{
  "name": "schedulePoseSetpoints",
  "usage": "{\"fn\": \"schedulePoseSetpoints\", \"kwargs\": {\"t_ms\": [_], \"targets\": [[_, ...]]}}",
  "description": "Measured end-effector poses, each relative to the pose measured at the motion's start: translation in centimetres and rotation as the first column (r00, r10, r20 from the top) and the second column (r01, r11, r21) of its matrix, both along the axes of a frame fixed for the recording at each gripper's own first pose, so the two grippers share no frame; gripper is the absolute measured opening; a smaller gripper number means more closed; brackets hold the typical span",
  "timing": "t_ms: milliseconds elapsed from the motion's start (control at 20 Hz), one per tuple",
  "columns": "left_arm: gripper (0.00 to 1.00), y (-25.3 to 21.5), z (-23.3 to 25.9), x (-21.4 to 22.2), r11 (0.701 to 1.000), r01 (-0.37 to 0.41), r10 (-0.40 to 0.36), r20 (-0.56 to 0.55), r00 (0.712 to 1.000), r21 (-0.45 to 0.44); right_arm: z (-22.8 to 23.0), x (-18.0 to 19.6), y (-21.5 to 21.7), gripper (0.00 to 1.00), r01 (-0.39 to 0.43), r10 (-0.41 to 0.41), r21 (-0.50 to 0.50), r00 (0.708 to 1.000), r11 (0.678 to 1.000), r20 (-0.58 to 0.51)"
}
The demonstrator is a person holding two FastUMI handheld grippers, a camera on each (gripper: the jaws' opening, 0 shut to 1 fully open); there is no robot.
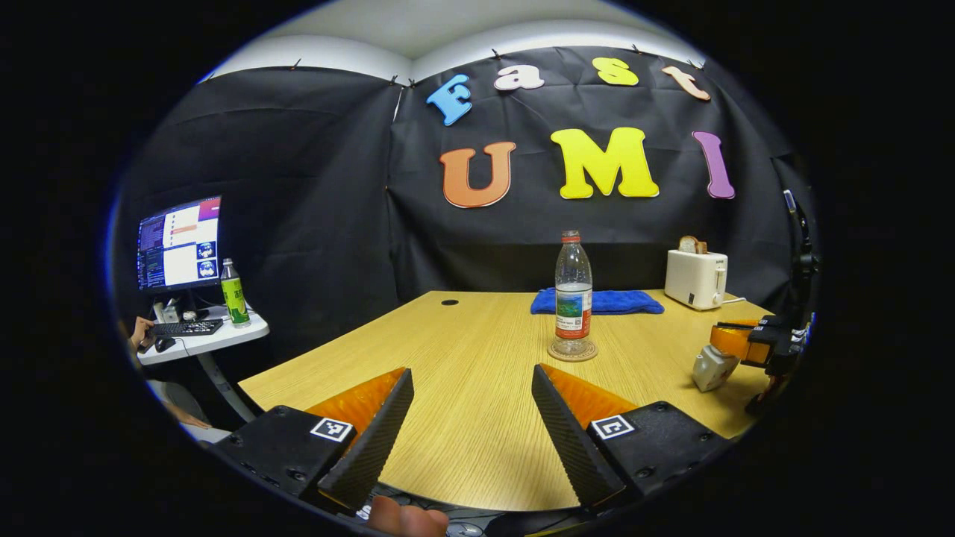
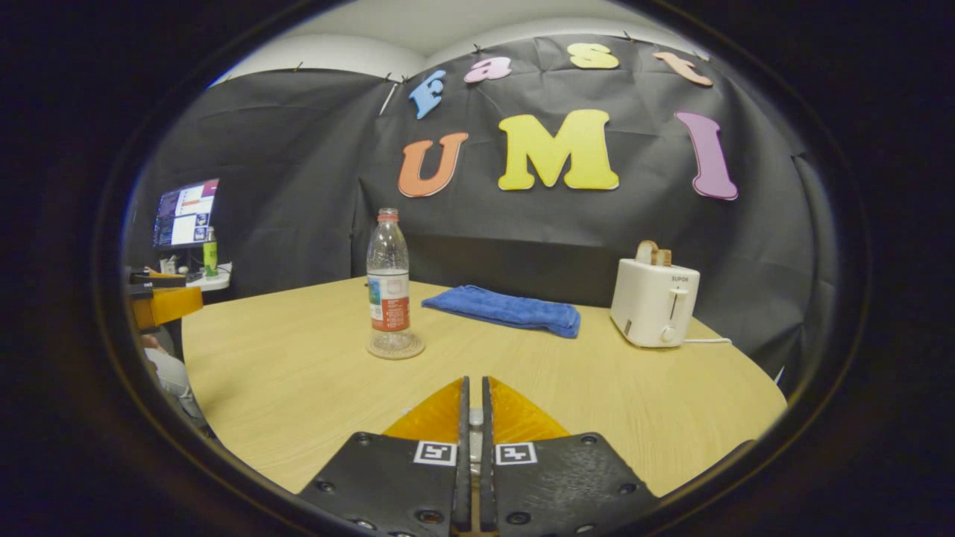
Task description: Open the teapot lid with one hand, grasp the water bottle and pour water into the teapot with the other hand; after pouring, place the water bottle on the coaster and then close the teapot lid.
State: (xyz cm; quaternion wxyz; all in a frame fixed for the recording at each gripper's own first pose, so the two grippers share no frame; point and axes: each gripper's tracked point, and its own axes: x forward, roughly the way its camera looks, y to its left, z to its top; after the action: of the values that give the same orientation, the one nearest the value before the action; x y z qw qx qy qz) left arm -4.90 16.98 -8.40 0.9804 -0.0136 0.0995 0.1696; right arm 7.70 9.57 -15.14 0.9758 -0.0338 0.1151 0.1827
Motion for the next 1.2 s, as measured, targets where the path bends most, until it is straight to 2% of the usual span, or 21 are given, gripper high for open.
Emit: {"fn": "schedulePoseSetpoints", "kwargs": {"t_ms": [50,100,200,300,500,700,850,1000,1200], "targets": [[1.00,-0.2,0.1,0.0,1.000,0.003,-0.003,0.003,1.000,-0.001,0.4,0.0,-0.1,0.07,0.001,-0.001,0.008,1.000,1.000,0.009],[1.00,-0.5,0.3,0.1,1.000,0.007,-0.007,0.008,1.000,-0.001,1.1,-0.2,-0.3,0.15,0.005,-0.006,0.022,1.000,1.000,0.020],[1.00,-1.4,1.2,0.5,1.000,0.025,-0.025,0.031,0.999,-0.002,2.9,-0.6,-1.9,0.56,0.053,-0.057,0.072,0.997,0.996,0.053],[0.99,-2.7,2.1,1.1,0.999,0.047,-0.047,0.058,0.997,0.000,4.3,-0.8,-4.3,0.96,0.137,-0.143,0.094,0.987,0.986,0.070],[1.00,-6.9,4.4,3.1,0.993,0.122,-0.121,0.120,0.985,0.000,7.4,-3.6,-10.8,0.96,0.295,-0.303,0.076,0.943,0.952,0.137],[1.00,-12.3,6.4,4.8,0.976,0.216,-0.214,0.161,0.964,0.007,10.6,-7.3,-15.5,0.97,0.384,-0.386,0.053,0.896,0.922,0.220],[1.00,-16.0,7.1,5.1,0.964,0.266,-0.259,0.180,0.949,-0.018,11.8,-9.9,-17.0,0.96,0.410,-0.414,0.070,0.879,0.909,0.235],[0.99,-17.5,7.5,4.4,0.957,0.288,-0.280,0.182,0.943,-0.021,12.4,-11.8,-17.2,0.96,0.437,-0.444,0.084,0.859,0.895,0.256],[0.99,-16.5,8.9,3.4,0.969,0.244,-0.247,0.212,0.946,0.043,12.5,-12.3,-15.4,0.96,0.423,-0.439,0.116,0.863,0.899,0.249]]}}
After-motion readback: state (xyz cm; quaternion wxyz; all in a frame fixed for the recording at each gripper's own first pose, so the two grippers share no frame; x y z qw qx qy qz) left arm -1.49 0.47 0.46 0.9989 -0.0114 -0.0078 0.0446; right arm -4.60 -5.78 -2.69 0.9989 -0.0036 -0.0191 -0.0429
